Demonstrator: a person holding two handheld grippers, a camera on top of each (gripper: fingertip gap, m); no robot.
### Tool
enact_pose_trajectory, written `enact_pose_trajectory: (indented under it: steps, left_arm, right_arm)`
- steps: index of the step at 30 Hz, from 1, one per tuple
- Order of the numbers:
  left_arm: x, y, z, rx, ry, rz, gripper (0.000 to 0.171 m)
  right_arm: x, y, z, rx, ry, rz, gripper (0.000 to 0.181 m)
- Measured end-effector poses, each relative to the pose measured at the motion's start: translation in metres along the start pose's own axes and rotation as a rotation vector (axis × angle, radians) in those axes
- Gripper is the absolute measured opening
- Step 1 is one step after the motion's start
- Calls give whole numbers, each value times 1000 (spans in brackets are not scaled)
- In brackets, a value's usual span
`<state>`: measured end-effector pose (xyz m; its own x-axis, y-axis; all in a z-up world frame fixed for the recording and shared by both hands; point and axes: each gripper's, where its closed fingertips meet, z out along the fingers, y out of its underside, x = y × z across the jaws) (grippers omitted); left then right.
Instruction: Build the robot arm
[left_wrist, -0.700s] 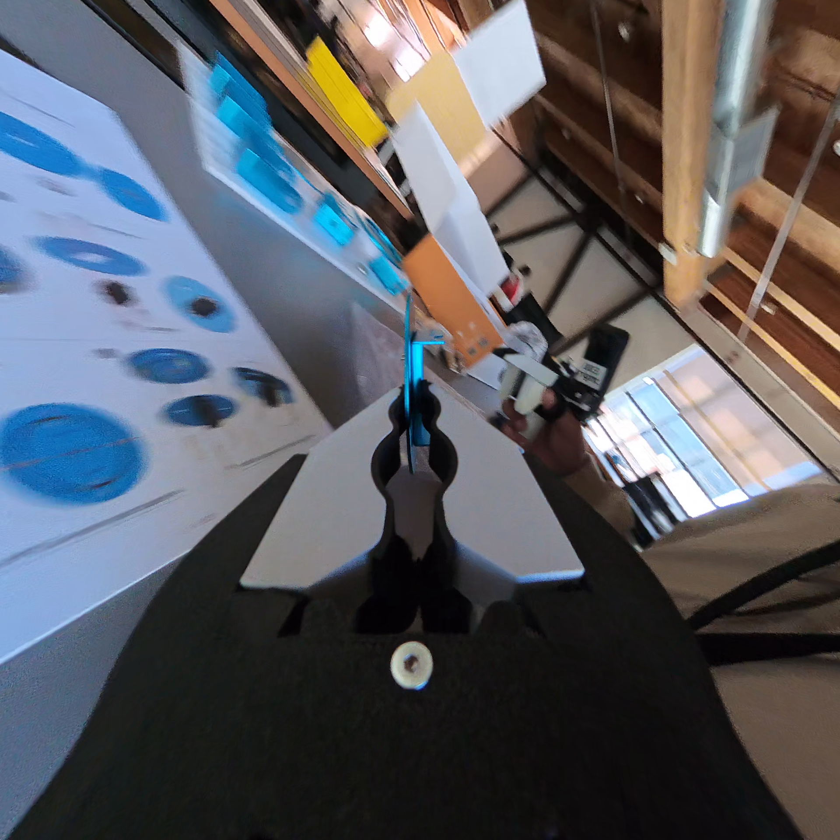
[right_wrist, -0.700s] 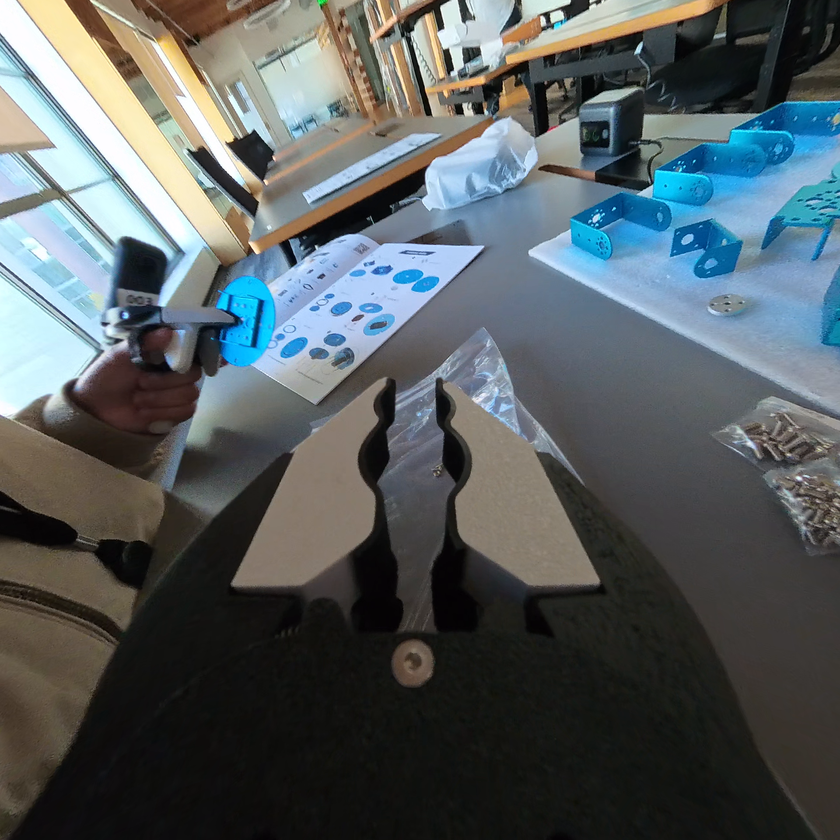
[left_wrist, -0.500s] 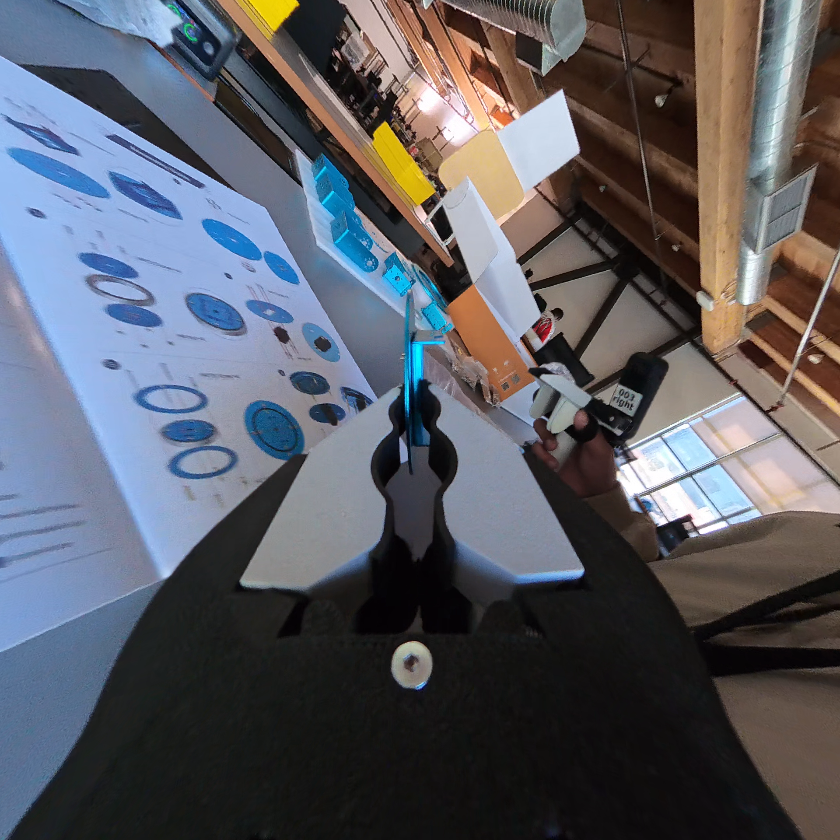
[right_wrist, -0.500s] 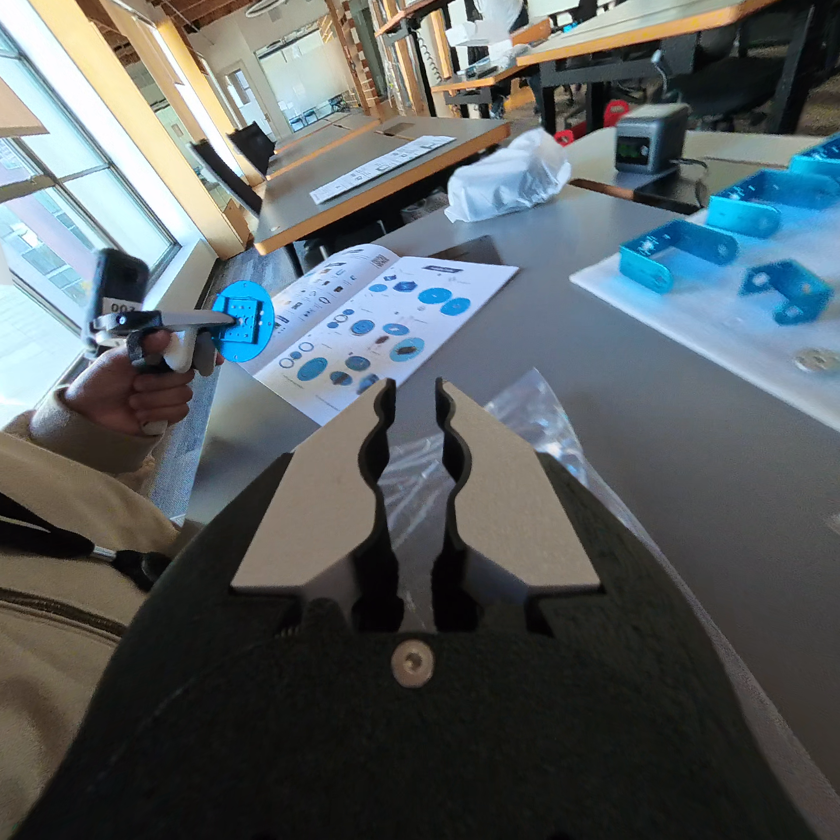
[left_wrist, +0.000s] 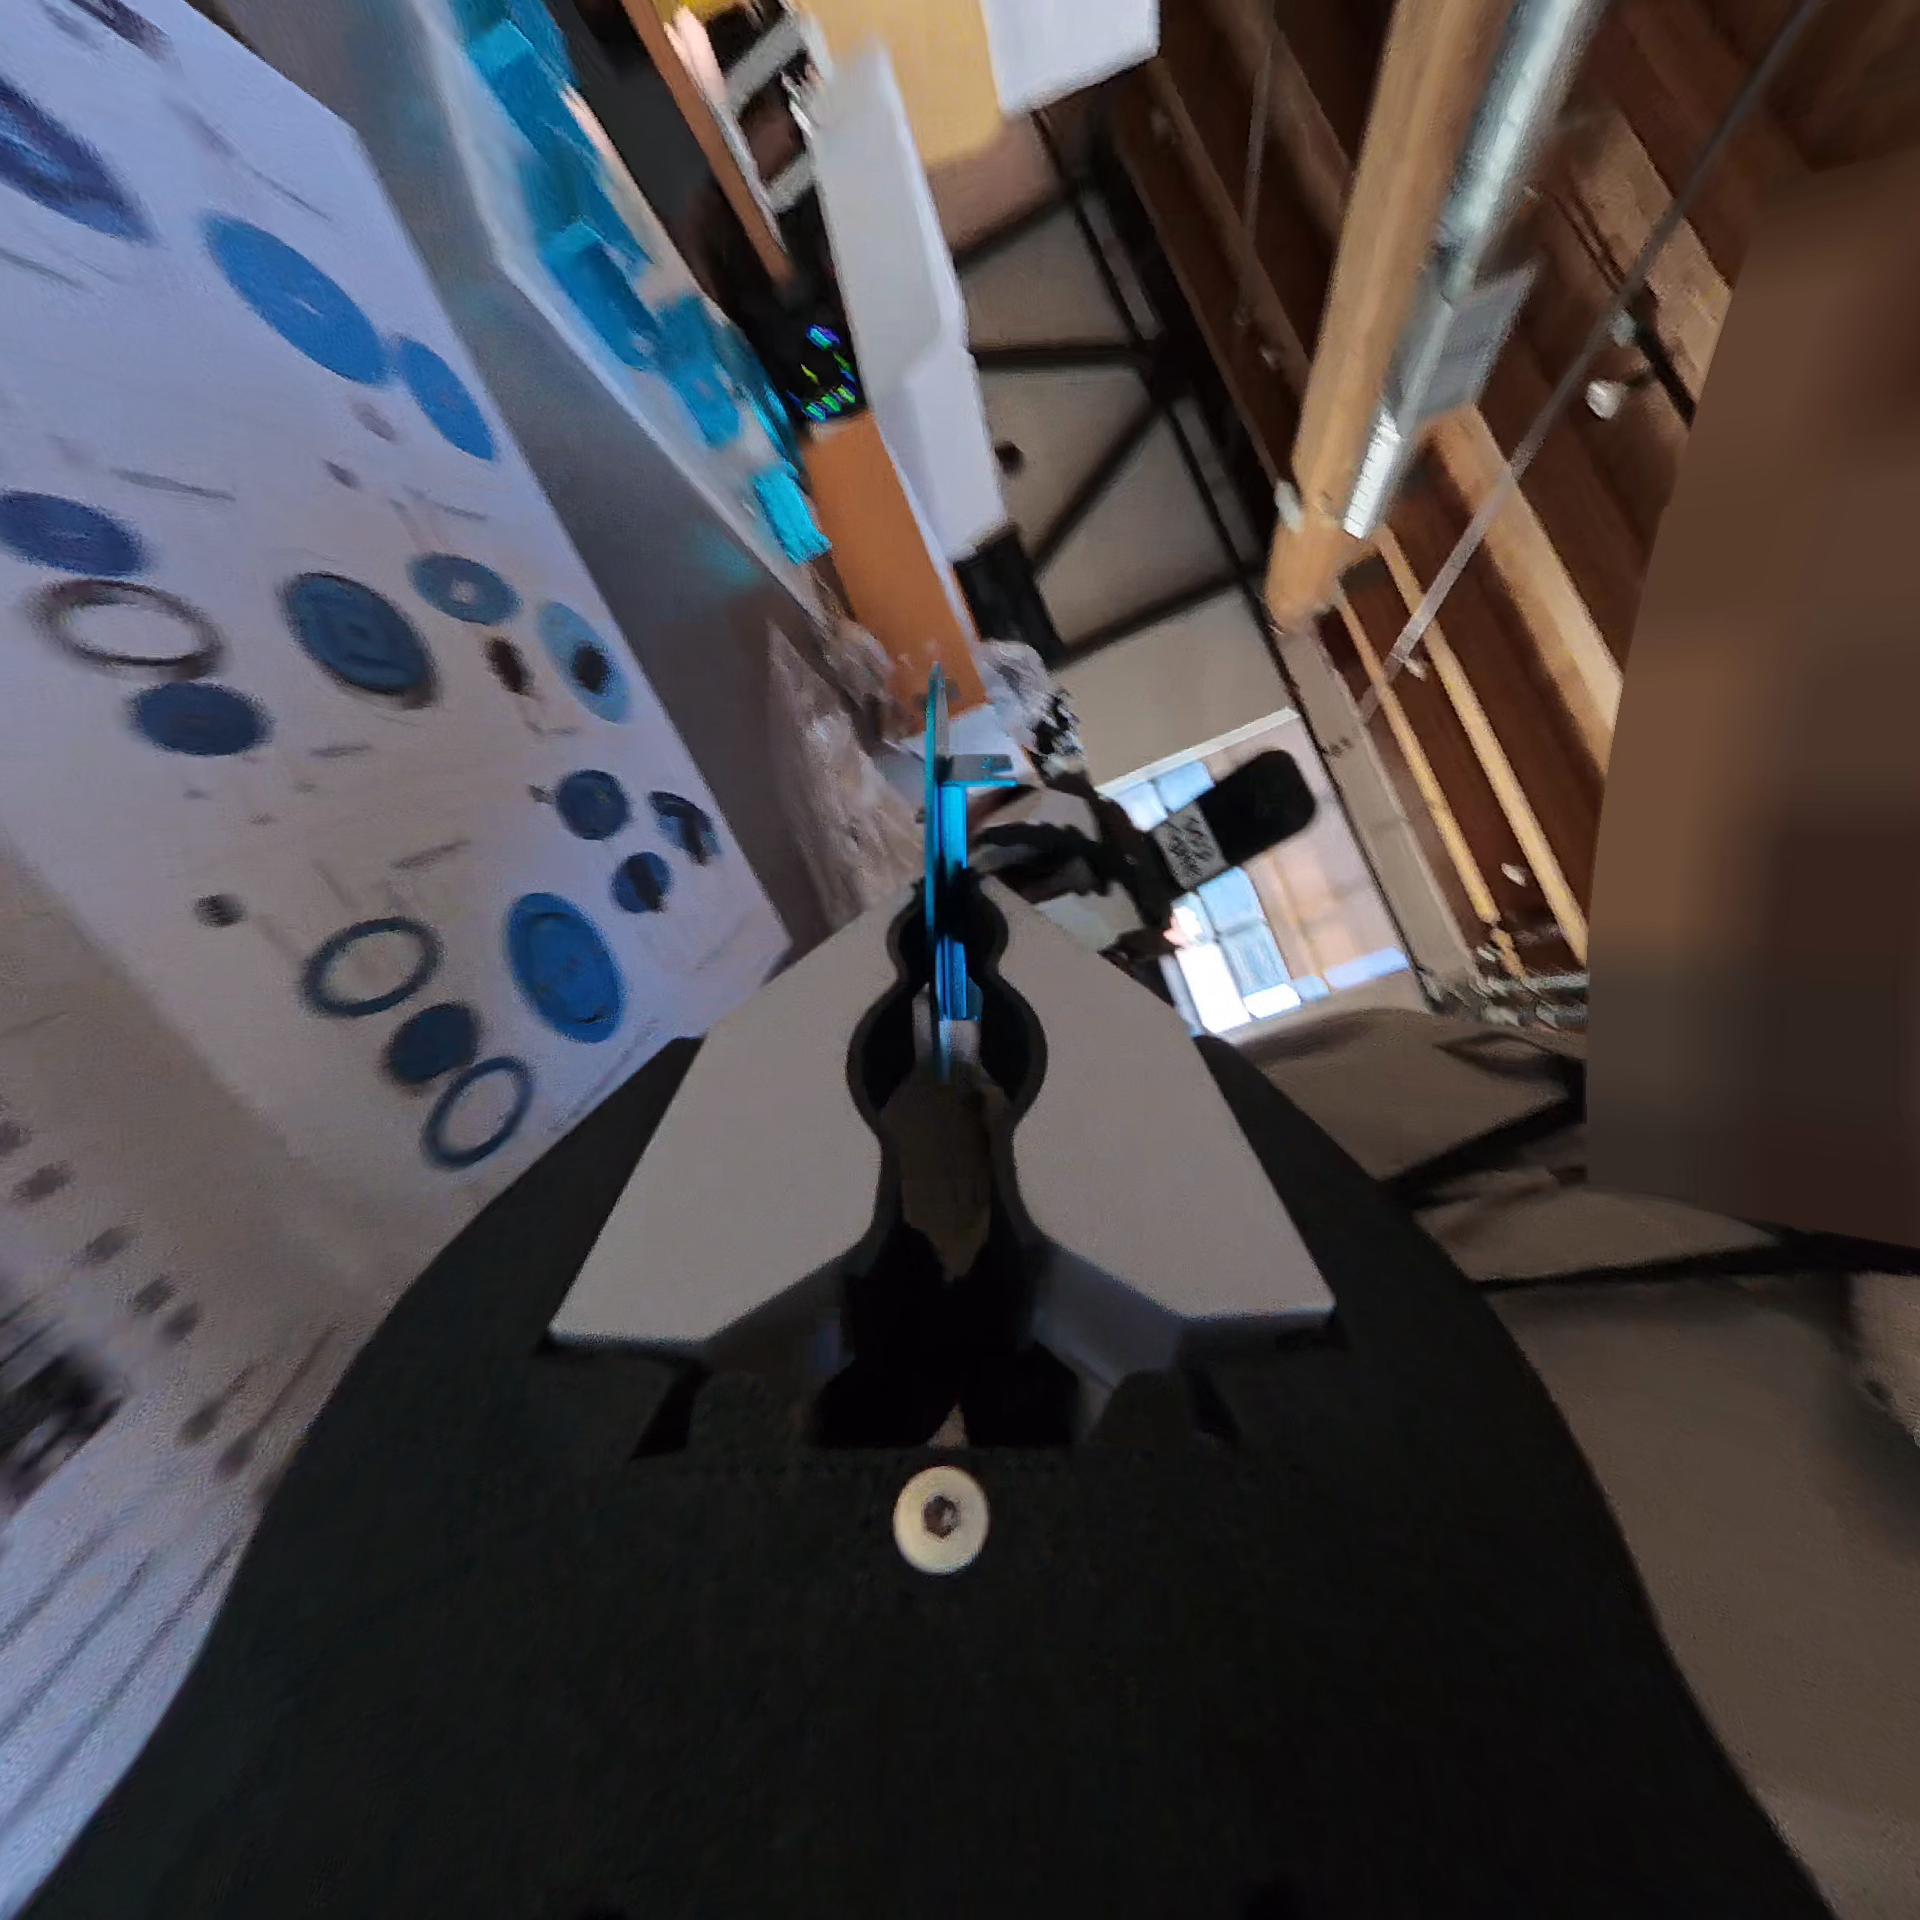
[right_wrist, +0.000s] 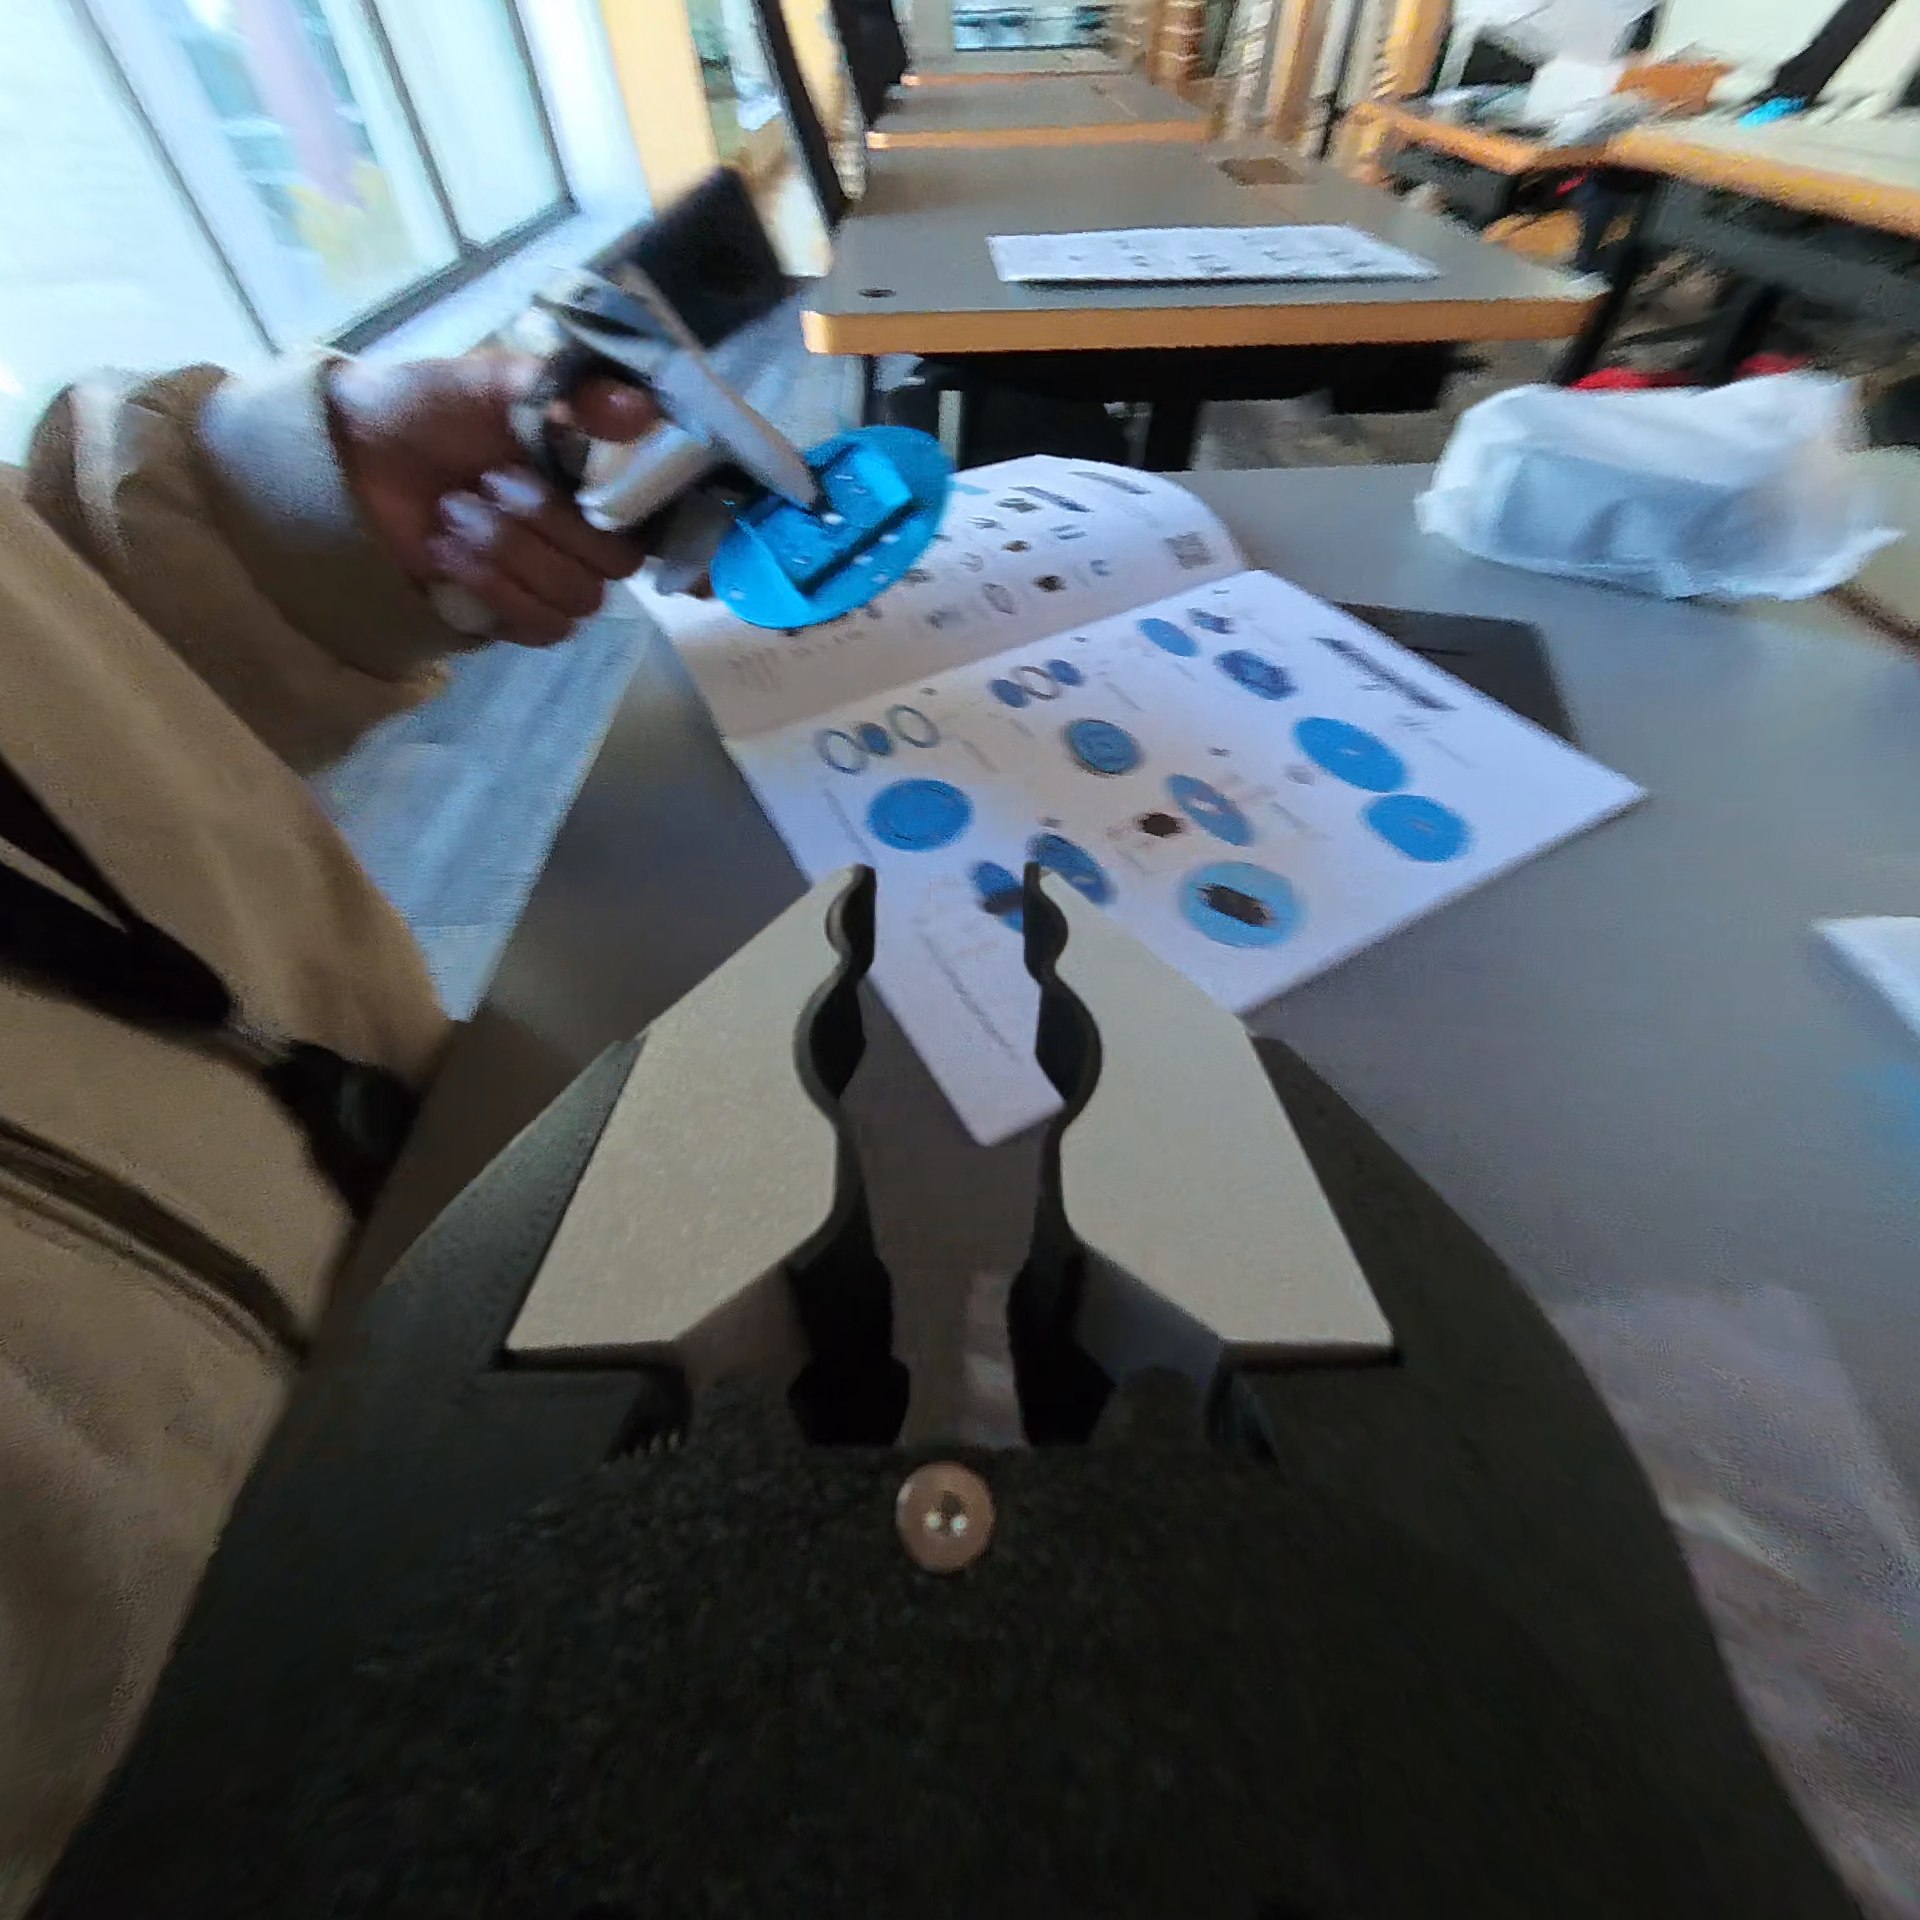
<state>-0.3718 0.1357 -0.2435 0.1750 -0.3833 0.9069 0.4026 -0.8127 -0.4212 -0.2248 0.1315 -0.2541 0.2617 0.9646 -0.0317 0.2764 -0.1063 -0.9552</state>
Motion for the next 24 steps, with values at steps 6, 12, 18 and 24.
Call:
enact_pose_trajectory:
  steps: [6,12,18,24]
  left_arm:
    - [31,18,45,-298,177,22,3]
    - [35,29,69,-392,193,40,3]
    - [27,23,79,-338,167,131,16]
    - [14,-15,53,-43,61,225,25]
  right_arm:
    - [-33,-23,39,50,-305,383,33]
    - [-32,-38,36,192,-442,712,16]
    - [-11,-23,35,244,-403,997,0]
    - [15,-14,29,319,-265,1081,0]
